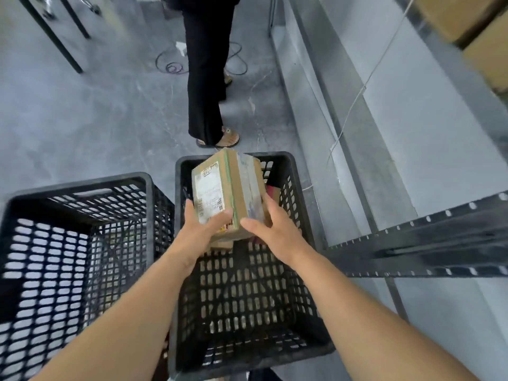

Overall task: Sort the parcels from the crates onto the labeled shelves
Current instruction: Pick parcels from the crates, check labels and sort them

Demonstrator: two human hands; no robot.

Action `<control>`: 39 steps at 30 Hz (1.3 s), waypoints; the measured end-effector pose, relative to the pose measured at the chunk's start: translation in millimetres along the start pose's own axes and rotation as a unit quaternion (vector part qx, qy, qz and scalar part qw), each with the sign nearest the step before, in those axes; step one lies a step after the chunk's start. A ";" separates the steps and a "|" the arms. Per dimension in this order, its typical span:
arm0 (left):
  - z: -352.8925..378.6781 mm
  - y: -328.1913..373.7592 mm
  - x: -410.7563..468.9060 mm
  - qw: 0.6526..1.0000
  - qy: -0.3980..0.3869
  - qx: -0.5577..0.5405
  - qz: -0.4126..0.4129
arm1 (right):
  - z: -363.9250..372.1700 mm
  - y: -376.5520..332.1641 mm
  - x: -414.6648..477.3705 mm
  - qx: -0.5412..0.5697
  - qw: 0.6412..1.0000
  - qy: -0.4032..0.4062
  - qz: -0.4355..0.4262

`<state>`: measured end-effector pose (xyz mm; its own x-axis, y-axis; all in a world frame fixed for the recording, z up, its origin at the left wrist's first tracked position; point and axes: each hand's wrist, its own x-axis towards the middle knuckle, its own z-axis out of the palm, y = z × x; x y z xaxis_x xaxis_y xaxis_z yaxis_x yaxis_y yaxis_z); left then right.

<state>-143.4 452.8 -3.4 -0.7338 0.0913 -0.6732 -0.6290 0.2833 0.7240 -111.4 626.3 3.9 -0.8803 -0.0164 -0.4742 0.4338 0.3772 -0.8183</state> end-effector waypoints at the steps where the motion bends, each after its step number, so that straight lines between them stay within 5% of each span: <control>1: -3.8 3.4 -9.0 1.000 0.003 -0.002 0.026 | 0.4 -5.7 -5.6 0.006 1.000 -0.003 -0.006; 12: -31.2 31.7 -93.7 0.960 0.078 0.121 0.240 | 3.4 -55.3 -78.7 0.058 0.998 0.012 -0.027; 22: -39.8 30.6 -149.7 0.953 0.008 0.130 0.273 | -3.8 -69.4 -142.3 0.099 0.992 0.069 -0.035; 31: -31.3 18.0 -180.5 0.978 -0.081 -0.040 0.186 | -2.6 -77.0 -184.8 0.132 0.983 0.120 -0.051; 39: -9.1 13.1 -201.2 0.951 -0.193 -0.216 0.104 | -2.0 -87.8 -203.3 0.137 0.977 0.146 -0.070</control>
<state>-6.4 429.6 142.9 -0.7567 0.4707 -0.4537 -0.5894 -0.1907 0.7850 29.2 598.4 172.8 -0.9347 0.2300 -0.2710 0.3051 0.1277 -0.9437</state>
